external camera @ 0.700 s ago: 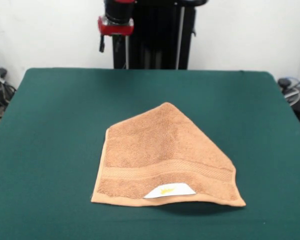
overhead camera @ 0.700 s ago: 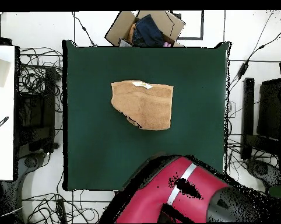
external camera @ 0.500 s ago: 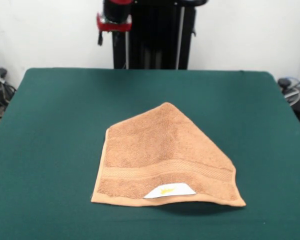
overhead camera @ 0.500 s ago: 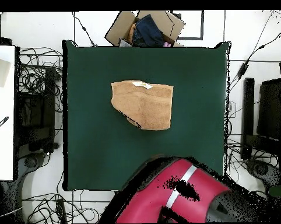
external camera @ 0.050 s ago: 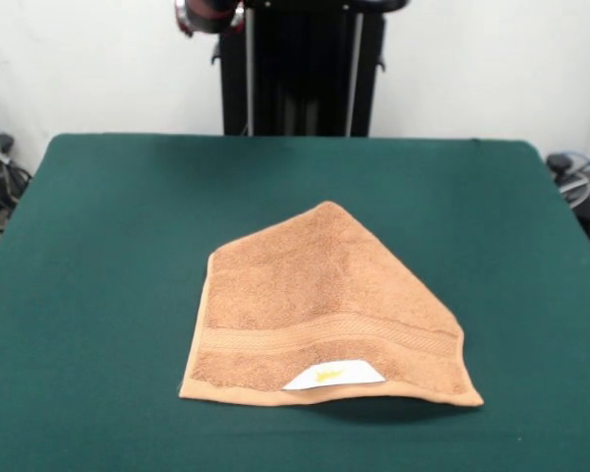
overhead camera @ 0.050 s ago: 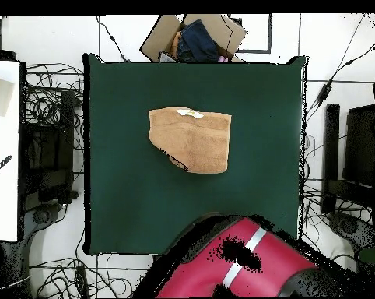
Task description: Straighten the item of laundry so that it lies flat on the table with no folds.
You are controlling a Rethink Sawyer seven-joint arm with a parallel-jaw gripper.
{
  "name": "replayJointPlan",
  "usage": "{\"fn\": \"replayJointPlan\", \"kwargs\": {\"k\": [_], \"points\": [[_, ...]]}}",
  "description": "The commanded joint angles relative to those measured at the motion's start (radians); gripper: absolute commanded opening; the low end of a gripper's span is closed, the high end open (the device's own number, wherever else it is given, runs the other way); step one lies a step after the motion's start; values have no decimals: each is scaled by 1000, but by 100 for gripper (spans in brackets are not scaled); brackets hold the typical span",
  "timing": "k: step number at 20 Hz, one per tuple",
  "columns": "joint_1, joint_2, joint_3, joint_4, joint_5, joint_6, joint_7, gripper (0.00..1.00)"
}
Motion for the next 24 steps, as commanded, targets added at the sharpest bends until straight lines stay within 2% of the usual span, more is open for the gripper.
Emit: {"fn": "replayJointPlan", "kwargs": {"k": [1, 24], "points": [[-19, 77, 156, -12, -42, 40, 42, 100], [-39, 142, 201, -65, -39, -6, 78, 100]]}}
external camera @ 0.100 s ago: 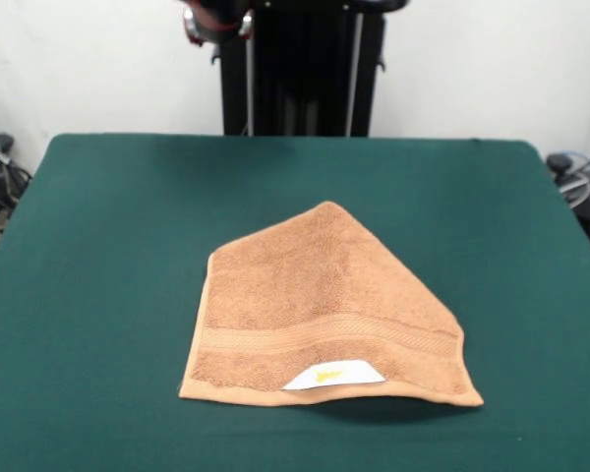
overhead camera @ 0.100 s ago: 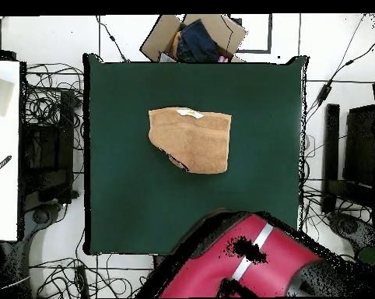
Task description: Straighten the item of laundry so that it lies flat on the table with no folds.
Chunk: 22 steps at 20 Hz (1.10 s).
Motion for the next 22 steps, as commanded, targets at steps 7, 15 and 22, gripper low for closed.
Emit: {"fn": "replayJointPlan", "kwargs": {"k": [7, 15, 22], "points": [[-22, 125, 175, -71, -14, -30, 80, 100], [-57, 134, 199, -62, -30, -138, 97, 100], [-100, 137, 224, -47, -60, -246, 98, 100]]}}
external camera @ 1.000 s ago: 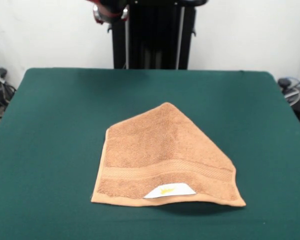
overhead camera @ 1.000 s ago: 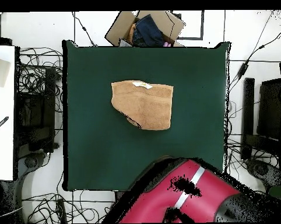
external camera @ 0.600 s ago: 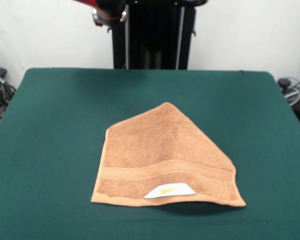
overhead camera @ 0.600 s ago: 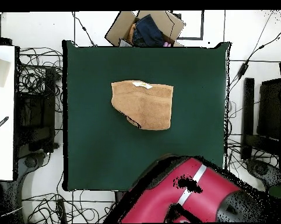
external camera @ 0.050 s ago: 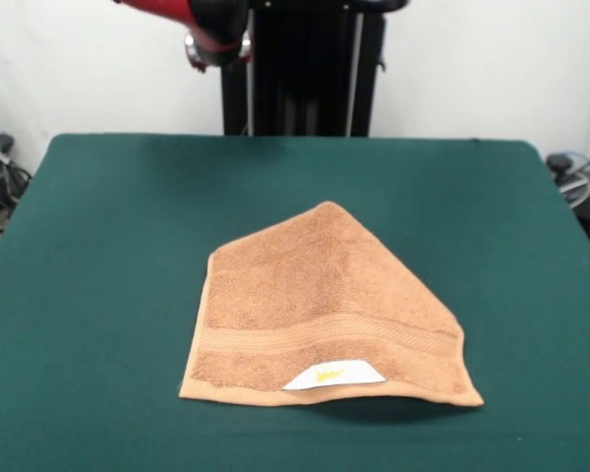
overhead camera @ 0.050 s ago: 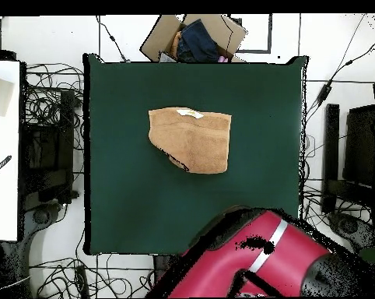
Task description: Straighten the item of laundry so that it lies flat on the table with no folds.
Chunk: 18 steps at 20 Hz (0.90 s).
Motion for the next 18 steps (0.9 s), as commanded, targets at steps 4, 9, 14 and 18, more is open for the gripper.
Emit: {"fn": "replayJointPlan", "kwargs": {"k": [4, 9, 14, 18], "points": [[-46, 73, 186, -12, -64, -162, 98, 100], [-76, 68, 201, 0, -91, -221, 102, 100], [-117, 68, 219, 13, -127, -299, 111, 100], [-177, 77, 246, 27, -188, -394, 100, 100]]}}
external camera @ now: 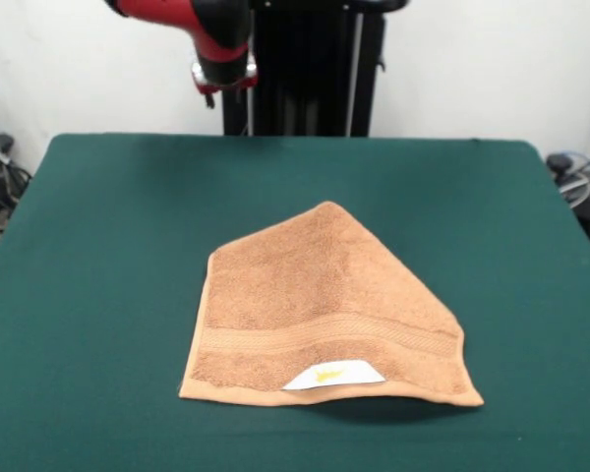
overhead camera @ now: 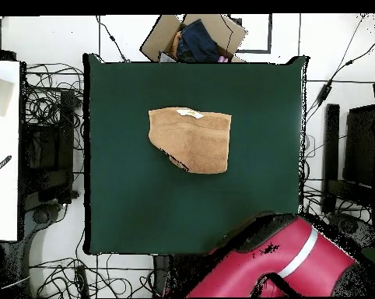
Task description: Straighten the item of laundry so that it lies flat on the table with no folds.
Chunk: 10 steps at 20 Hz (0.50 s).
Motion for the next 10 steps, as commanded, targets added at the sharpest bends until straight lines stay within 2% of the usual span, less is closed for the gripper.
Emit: {"fn": "replayJointPlan", "kwargs": {"k": [1, 3, 10], "points": [[-105, 59, 186, 19, -135, -199, 85, 100], [-157, 57, 221, 24, -201, -235, 53, 100], [-175, 40, 270, 15, -311, -302, 75, 100]]}}
